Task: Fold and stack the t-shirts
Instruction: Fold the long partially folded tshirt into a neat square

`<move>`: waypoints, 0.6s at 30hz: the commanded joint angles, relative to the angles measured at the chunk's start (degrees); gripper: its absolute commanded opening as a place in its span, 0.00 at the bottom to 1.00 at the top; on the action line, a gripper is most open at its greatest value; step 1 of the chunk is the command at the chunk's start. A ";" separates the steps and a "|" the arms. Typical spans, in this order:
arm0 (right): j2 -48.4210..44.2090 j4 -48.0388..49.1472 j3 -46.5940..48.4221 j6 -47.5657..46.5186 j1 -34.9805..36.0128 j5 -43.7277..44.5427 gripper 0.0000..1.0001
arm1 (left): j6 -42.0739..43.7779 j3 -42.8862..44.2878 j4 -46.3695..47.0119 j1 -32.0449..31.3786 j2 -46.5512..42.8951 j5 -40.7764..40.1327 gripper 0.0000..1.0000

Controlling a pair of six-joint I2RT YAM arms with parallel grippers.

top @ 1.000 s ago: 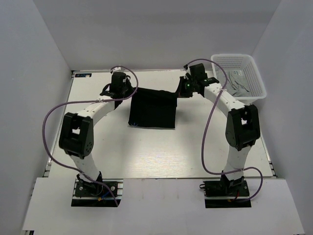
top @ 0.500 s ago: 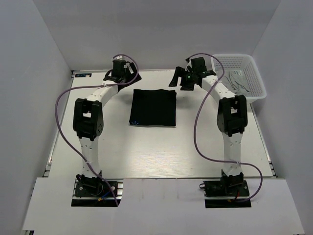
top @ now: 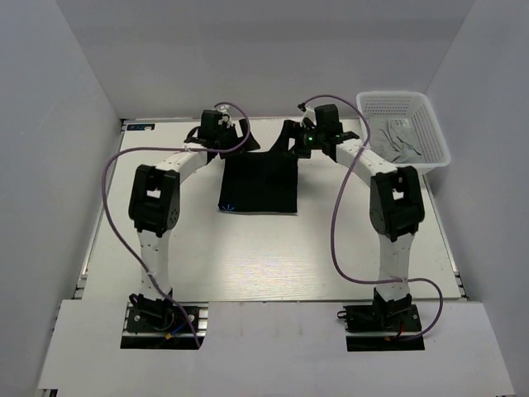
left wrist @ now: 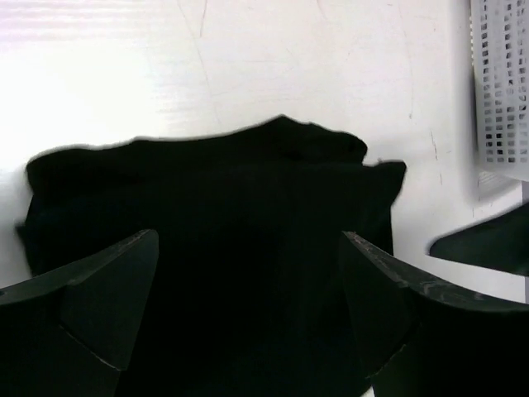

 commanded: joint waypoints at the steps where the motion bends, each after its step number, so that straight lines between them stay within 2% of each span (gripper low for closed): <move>1: 7.16 4.56 6.32 0.80 -1.31 -0.76 0.90 | 2.15 6.60 -2.29 1.28 5.58 3.85 1.00; 4: 14.35 6.13 9.24 3.69 -2.19 -1.19 0.90 | 2.15 7.83 -2.30 1.81 10.07 4.64 1.00; 7: 19.45 11.84 10.03 7.30 -3.94 -1.37 0.90 | 2.15 7.84 -2.30 2.34 12.19 4.02 1.00; 12: 25.19 8.62 14.95 6.70 -5.53 -2.86 0.90 | 3.20 10.02 -3.17 2.87 13.59 5.25 1.00; 16: 20.90 5.09 14.26 1.62 -5.18 -3.57 0.90 | 5.30 13.97 -5.89 3.40 10.88 7.10 1.00; 18: 14.31 4.39 12.34 0.36 -4.65 -3.39 0.90 | 6.88 14.60 -6.95 3.40 6.86 5.17 1.00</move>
